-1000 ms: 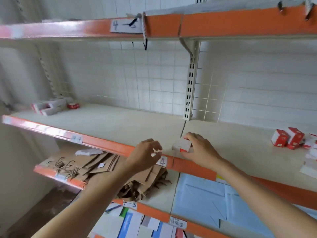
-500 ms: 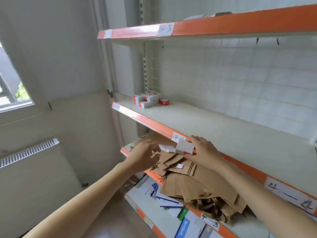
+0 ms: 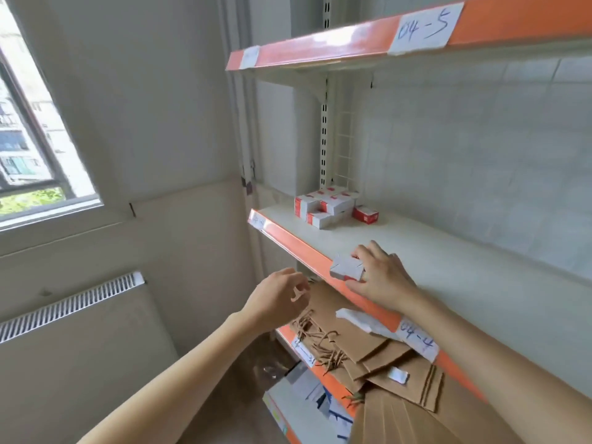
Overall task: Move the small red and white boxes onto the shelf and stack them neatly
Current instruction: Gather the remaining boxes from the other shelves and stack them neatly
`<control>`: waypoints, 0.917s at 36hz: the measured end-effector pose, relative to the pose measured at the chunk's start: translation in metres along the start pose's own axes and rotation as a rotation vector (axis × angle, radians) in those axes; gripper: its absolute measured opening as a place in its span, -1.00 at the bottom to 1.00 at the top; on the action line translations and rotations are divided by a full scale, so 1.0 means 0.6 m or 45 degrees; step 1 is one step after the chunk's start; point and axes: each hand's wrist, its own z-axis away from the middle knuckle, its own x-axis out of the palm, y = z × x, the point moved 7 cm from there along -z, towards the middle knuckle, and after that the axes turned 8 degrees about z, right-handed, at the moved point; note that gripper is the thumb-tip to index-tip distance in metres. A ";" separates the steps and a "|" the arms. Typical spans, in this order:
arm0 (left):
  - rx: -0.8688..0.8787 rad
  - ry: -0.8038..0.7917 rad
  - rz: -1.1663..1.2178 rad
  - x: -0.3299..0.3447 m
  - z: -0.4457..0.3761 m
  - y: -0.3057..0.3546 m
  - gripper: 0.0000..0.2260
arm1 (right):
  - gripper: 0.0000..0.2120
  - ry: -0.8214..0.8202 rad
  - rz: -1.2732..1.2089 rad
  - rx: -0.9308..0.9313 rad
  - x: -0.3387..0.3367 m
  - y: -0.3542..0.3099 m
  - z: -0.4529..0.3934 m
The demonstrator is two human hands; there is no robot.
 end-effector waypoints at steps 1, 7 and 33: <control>0.004 -0.003 -0.004 -0.004 -0.022 -0.004 -0.84 | -0.61 0.003 0.001 0.018 0.003 0.012 -0.021; 0.023 0.045 0.046 -0.010 -0.136 -0.021 -0.85 | -0.61 0.074 0.069 0.191 0.023 0.110 -0.110; 0.381 -0.525 0.599 0.163 -0.408 0.017 -0.55 | -0.70 0.135 -0.502 0.671 0.079 0.253 -0.098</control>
